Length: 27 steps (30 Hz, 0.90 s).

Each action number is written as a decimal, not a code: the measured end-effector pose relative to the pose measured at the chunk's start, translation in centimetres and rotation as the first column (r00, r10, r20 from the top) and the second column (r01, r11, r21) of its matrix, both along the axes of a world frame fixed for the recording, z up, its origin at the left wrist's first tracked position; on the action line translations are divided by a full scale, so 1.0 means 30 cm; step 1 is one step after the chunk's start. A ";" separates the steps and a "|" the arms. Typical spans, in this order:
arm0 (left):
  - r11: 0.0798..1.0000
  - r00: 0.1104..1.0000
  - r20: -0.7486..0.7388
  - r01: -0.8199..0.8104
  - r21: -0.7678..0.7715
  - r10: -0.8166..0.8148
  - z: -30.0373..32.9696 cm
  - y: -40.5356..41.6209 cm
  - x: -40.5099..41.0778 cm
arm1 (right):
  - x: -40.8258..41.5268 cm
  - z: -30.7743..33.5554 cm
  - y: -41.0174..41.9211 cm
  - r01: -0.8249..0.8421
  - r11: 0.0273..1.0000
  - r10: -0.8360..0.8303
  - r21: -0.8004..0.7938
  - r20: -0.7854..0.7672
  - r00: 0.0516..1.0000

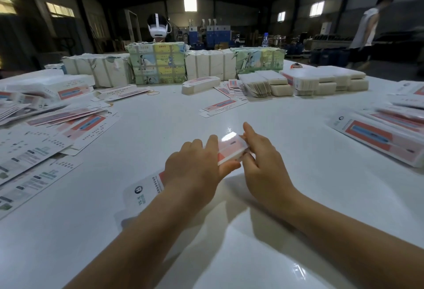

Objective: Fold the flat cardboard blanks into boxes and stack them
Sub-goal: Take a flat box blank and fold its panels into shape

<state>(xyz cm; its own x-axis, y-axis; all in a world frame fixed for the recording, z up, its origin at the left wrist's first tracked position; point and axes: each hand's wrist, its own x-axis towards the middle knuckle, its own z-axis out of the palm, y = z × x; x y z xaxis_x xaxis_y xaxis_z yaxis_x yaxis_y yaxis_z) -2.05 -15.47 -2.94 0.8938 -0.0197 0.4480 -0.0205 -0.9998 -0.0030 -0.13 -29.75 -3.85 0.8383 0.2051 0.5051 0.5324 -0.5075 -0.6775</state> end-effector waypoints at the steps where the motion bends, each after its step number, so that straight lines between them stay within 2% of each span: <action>1: 1.000 1.000 -0.007 0.001 0.001 -0.001 -0.004 0.002 0.001 | 0.002 -0.002 -0.002 -0.009 1.000 0.009 -0.008 -0.002 1.000; 5: 1.000 1.000 -0.016 0.011 -0.012 -0.012 0.001 0.017 0.005 | 0.008 0.009 -0.004 -0.057 0.998 0.058 0.024 -0.015 0.998; 7: 0.999 1.000 0.006 0.019 -0.043 -0.018 0.009 0.022 0.002 | 0.022 0.025 -0.013 -0.017 0.988 0.024 0.151 -0.044 0.999; 8: 0.998 1.000 0.019 0.018 -0.054 -0.017 0.013 0.023 0.001 | 0.033 0.032 -0.020 0.014 0.968 0.018 0.252 -0.125 0.992; 9: 0.998 1.000 0.028 0.016 -0.057 -0.015 0.015 0.022 0.000 | 0.042 0.038 -0.026 0.036 0.921 0.067 0.387 -0.250 0.966; 11: 0.999 1.000 0.022 0.011 -0.035 -0.010 0.012 0.013 0.000 | 0.054 0.049 -0.031 0.086 0.721 0.352 0.688 -0.470 0.810; 12: 1.000 1.000 0.010 0.011 -0.018 -0.011 0.008 0.007 0.001 | 0.057 0.052 -0.034 0.107 0.614 0.493 0.782 -0.485 0.722; 13: 1.000 1.000 -0.001 0.015 -0.002 -0.015 0.003 0.001 0.001 | 0.058 0.052 -0.035 0.096 0.564 0.561 0.820 -0.466 0.684; 14: 1.000 1.000 -0.008 0.021 0.010 -0.021 -0.002 -0.005 0.001 | 0.058 0.051 -0.035 0.072 0.572 0.563 0.817 -0.455 0.691; 16: 0.999 0.999 -0.002 0.041 0.024 -0.041 -0.011 -0.013 0.001 | 0.053 0.045 -0.032 0.041 0.631 0.471 0.775 -0.424 0.774; 18: 0.997 0.999 0.015 0.049 0.053 -0.050 -0.015 -0.018 -0.001 | 0.044 0.034 -0.034 -0.018 0.745 0.336 0.667 -0.352 0.874; 19: 0.996 0.999 0.025 0.045 0.073 -0.047 -0.015 -0.021 -0.002 | 0.037 0.028 -0.035 -0.049 0.825 0.258 0.564 -0.297 0.919; 21: 0.991 0.998 0.044 0.039 0.126 -0.045 -0.017 -0.028 -0.005 | 0.022 0.021 -0.031 -0.061 0.969 0.097 0.239 -0.142 0.985; 23: 0.987 0.998 0.055 0.032 0.160 -0.042 -0.014 -0.033 -0.006 | 0.014 0.014 -0.025 -0.025 1.000 0.025 0.010 0.012 1.000; 27: 0.983 0.996 0.078 0.017 0.185 -0.032 -0.012 -0.027 -0.018 | 0.004 0.013 -0.019 -0.036 0.994 0.047 -0.105 0.103 0.994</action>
<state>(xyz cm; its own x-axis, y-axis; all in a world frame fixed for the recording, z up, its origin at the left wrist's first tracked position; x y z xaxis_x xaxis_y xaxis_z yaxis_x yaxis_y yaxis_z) -2.58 -16.27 -3.30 0.8532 -0.1301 0.5051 -0.0374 -0.9812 -0.1896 -0.01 -30.34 -3.45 0.7714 0.2945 0.5641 0.6200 -0.5475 -0.5620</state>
